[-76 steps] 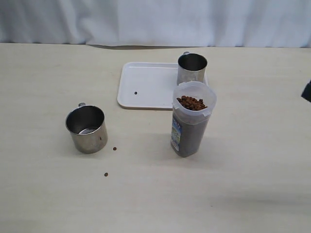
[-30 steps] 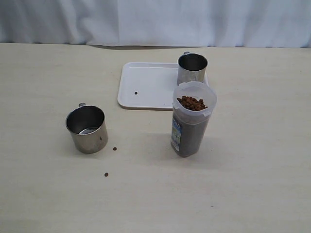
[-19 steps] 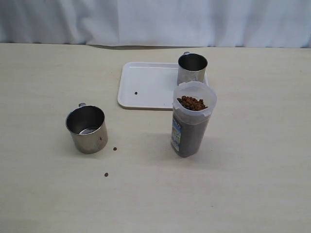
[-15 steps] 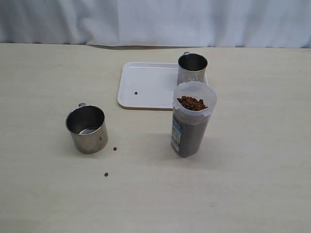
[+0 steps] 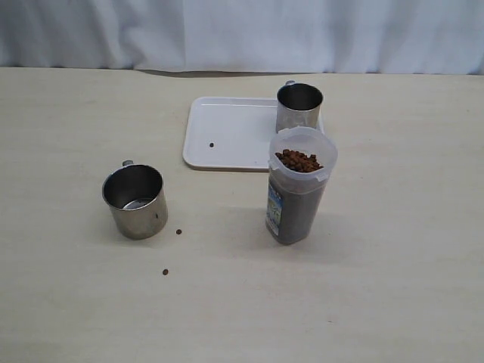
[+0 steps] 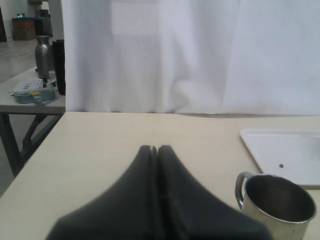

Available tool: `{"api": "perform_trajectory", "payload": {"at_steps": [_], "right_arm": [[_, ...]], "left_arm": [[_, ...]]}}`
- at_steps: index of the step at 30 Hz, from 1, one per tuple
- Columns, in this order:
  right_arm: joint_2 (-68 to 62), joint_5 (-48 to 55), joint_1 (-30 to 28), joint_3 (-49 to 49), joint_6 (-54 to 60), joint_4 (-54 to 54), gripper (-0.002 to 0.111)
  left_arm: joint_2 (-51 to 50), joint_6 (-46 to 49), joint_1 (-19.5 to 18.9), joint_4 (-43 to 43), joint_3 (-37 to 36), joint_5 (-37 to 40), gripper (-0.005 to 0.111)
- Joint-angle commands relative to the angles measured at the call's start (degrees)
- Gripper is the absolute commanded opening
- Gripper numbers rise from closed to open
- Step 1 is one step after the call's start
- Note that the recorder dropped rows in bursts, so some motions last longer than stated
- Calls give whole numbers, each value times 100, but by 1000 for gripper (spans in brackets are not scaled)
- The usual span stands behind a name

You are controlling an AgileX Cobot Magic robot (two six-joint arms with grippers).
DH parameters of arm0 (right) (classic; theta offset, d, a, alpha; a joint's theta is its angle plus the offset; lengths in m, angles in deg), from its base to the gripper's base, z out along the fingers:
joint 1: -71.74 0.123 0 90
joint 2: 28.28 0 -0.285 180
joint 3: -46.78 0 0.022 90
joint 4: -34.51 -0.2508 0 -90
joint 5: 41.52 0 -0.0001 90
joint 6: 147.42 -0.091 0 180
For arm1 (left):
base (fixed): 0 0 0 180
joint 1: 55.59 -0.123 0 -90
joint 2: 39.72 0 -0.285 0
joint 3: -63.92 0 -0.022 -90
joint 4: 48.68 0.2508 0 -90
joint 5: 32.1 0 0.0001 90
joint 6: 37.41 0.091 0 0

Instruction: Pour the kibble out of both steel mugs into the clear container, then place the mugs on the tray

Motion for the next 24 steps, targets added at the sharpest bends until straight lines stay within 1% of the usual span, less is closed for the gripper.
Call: {"api": "perform_trajectory", "payload": {"at_steps": [1,5,7,18,24], "right_arm": [[24,49,15,28,88,38,5],[24,79,15,28,-121,0,5],[24,79,15,28,-211,-195,5],[24,79,15,28,-211,-238,5],[24,79,15,28,-144,384,5]], "left_arm": [[12,-19,36,-13,-9,-75,0],[12,-19,36,-13,-9,-75,0],[12,-19,36,-13,-9,-75,0],[12,-19,36,-13,-9,-75,0],[12,-19,36,-13,-9,-75,0]]}}
